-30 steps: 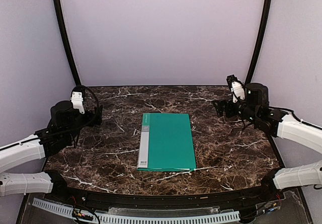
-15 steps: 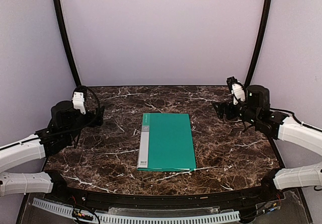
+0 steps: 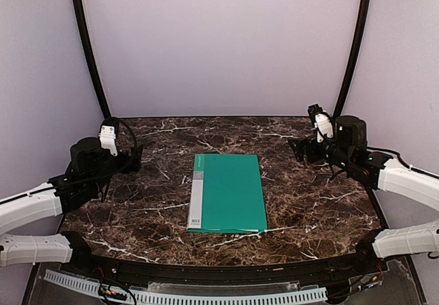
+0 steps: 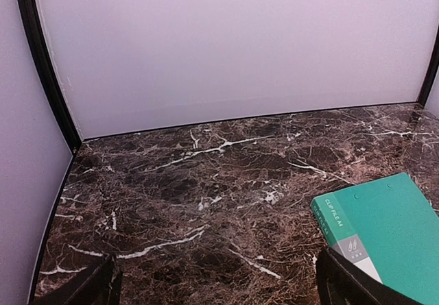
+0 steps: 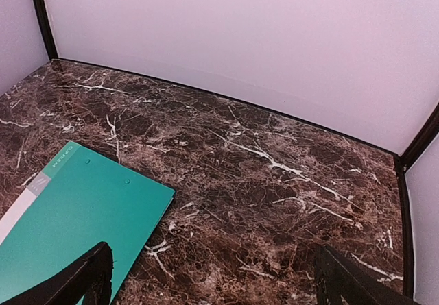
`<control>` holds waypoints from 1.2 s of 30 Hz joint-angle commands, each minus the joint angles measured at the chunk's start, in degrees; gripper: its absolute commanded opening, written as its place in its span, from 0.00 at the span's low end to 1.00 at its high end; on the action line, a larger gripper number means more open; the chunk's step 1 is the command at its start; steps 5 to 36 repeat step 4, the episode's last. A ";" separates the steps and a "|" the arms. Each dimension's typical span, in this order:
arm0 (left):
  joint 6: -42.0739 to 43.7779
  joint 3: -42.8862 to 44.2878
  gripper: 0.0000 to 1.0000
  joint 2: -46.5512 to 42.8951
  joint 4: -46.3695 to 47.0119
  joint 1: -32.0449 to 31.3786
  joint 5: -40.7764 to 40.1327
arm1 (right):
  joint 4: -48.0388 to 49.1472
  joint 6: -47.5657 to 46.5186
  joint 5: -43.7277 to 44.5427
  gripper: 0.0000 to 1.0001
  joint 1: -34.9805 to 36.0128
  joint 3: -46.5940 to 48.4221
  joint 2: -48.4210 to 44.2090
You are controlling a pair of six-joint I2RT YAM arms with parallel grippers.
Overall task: Put the files into the folder
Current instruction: Reset both arms
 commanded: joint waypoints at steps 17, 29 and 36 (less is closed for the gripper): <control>0.20 0.17 0.99 0.46 -0.38 0.29 0.54 | 1.84 -0.20 -0.53 0.99 -0.21 0.14 1.66; 0.20 0.17 0.99 0.46 -0.38 0.29 0.54 | 1.84 -0.20 -0.53 0.99 -0.21 0.14 1.66; 0.20 0.17 0.99 0.46 -0.38 0.29 0.54 | 1.84 -0.20 -0.53 0.99 -0.21 0.14 1.66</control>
